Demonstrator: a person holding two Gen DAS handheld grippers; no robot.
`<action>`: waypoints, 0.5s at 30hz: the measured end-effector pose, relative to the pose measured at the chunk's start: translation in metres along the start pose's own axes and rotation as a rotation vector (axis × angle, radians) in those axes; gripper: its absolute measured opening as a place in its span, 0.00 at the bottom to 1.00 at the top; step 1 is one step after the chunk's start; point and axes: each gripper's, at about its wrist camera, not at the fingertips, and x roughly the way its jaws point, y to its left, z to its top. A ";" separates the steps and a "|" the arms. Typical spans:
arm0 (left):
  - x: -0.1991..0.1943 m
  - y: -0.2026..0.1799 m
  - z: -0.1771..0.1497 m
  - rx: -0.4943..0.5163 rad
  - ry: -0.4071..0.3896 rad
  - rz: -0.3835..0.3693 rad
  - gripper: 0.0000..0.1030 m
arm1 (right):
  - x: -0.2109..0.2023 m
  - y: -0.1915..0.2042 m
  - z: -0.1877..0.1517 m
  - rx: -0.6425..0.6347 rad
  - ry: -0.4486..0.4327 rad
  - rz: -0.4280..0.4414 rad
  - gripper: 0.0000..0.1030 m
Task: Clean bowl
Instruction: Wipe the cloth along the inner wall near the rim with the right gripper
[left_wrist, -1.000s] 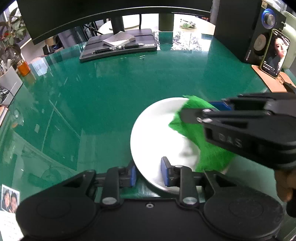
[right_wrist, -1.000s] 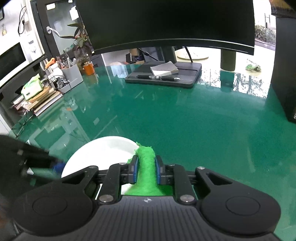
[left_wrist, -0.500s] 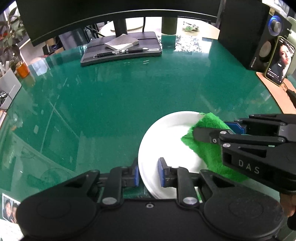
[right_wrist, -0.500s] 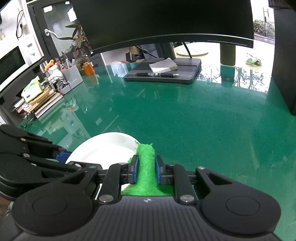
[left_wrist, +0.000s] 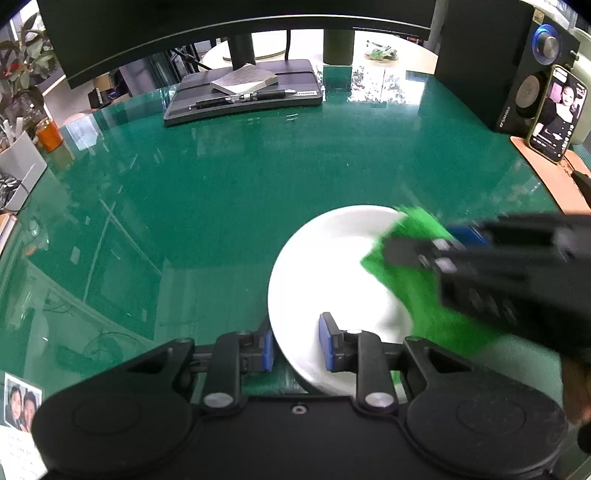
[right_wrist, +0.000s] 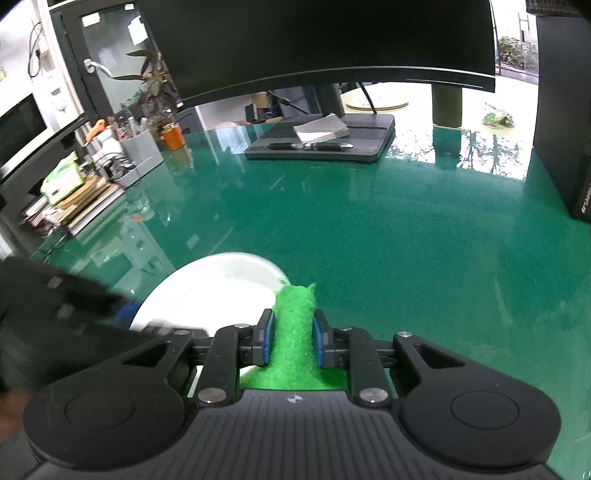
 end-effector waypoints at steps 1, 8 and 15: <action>0.000 0.001 0.000 -0.003 0.001 -0.002 0.24 | 0.002 0.000 0.001 0.002 0.002 0.007 0.20; 0.002 0.003 0.003 -0.024 0.004 -0.007 0.24 | -0.019 0.011 -0.020 0.001 0.027 0.003 0.25; -0.004 0.000 -0.005 -0.013 0.010 -0.004 0.25 | -0.005 0.009 -0.007 -0.007 0.003 -0.010 0.17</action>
